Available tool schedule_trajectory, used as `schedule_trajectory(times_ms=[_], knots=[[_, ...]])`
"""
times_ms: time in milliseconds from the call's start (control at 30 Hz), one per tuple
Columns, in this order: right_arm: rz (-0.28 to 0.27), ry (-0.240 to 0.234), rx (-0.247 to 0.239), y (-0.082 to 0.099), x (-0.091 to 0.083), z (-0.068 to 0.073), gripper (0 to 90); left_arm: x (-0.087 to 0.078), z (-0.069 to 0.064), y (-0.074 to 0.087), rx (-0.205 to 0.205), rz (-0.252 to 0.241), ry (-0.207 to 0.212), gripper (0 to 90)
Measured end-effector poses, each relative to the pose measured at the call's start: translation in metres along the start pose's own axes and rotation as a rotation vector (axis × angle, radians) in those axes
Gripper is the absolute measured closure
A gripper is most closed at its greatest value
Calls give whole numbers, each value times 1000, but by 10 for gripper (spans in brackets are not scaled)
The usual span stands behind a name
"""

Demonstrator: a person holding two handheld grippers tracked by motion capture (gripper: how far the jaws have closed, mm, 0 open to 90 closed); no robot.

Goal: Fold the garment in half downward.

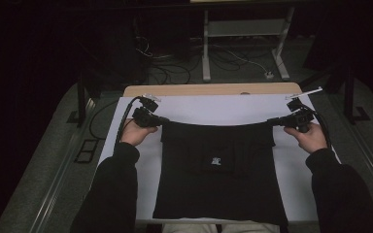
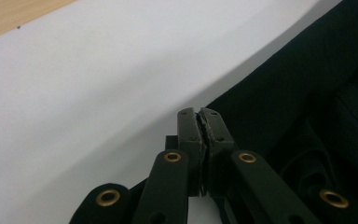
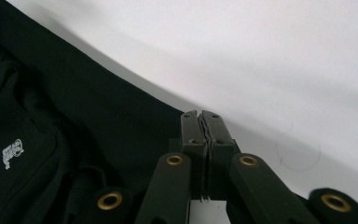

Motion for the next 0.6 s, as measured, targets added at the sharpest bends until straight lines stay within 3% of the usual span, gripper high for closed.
schedule_trajectory(times_ms=[600], knots=[[-22,13,17,-15,2,-8,874,2,9,-8,-38,-39,3,870]])
Point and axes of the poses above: each handheld gripper's, and its own axes: x roughly forward along the jaws, y roughly out of its underside, z roughly to its left, the point moved 5 cm from there along x, roughly forward along the jaws, and after that the axes turned 15 degrees about z, right-handed, at the moved point
